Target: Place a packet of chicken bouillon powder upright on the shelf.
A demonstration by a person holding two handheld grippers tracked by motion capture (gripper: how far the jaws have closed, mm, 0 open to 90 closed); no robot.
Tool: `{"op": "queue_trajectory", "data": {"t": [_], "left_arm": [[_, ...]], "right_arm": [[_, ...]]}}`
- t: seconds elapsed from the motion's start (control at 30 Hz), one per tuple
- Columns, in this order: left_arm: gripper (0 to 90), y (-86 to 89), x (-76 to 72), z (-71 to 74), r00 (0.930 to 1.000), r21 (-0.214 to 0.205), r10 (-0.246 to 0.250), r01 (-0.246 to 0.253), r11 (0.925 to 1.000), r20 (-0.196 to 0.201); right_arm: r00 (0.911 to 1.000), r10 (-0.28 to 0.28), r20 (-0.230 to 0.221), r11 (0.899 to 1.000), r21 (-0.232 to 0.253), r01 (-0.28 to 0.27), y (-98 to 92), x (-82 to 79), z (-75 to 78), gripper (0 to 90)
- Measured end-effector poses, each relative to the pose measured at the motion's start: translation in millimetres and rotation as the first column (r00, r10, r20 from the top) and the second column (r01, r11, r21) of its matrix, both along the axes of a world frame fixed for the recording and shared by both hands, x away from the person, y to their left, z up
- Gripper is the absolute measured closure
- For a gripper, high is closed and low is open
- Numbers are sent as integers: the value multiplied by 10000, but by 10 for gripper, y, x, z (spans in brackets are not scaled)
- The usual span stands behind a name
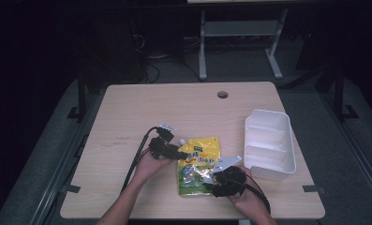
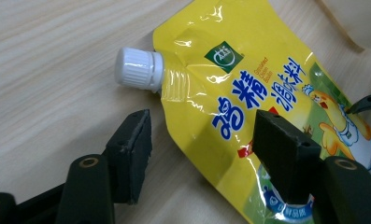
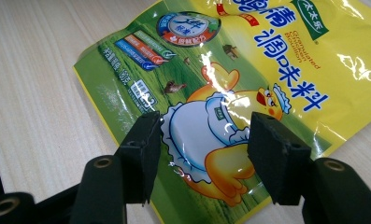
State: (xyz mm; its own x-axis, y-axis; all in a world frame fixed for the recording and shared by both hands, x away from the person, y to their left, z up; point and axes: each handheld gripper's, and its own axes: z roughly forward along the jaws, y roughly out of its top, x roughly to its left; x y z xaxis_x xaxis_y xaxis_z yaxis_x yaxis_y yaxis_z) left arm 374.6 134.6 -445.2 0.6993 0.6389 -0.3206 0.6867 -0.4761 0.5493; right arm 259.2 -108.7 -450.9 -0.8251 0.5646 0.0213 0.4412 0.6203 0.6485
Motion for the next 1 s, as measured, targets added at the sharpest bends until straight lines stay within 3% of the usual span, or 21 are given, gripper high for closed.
{"op": "queue_trajectory", "data": {"t": [0.2, 0.4, 0.6, 0.63, 0.67, 0.7, 0.77, 1.0], "left_arm": [[435, -54, 42, -52, 9992, -51, -184, 183, 9998, -342], [512, -58, 52, -75, 9994, -40, -159, 158, 9999, -315], [615, -23, 68, -74, 9984, -382, -188, 168, 9991, -528], [674, -13, 70, -77, 9954, -806, -386, 315, 9962, -878], [713, -18, 71, -86, 9927, -902, -580, 486, 9947, -1053], [731, -33, 58, -88, 9936, -823, -592, 514, 9953, -959], [773, -37, 43, -84, 9944, -1054, -634, 544, 9929, -844], [883, -7, 20, -46, 9927, -1367, -924, 811, 9873, -779]], "right_arm": [[10000, 4, -7, 10000, -1, -4, 0, 0, 0, 436], [10000, 11, -14, 10000, -9, -11, 0, 1, -2, 436], [10000, 28, 22, 10000, -52, -28, 3, 2, -9, 437], [10000, 33, 39, 10000, -72, -33, 5, 0, -9, 437], [10000, 22, 39, 10000, -72, -21, 7, 0, -9, 436], [10000, 26, 54, 10000, -91, -26, 8, 0, -10, 436], [10000, 12, 65, 9999, -104, -11, 11, -2, -10, 436], [9999, 29, 161, 9999, -149, -26, 25, -15, -12, 435]]}}
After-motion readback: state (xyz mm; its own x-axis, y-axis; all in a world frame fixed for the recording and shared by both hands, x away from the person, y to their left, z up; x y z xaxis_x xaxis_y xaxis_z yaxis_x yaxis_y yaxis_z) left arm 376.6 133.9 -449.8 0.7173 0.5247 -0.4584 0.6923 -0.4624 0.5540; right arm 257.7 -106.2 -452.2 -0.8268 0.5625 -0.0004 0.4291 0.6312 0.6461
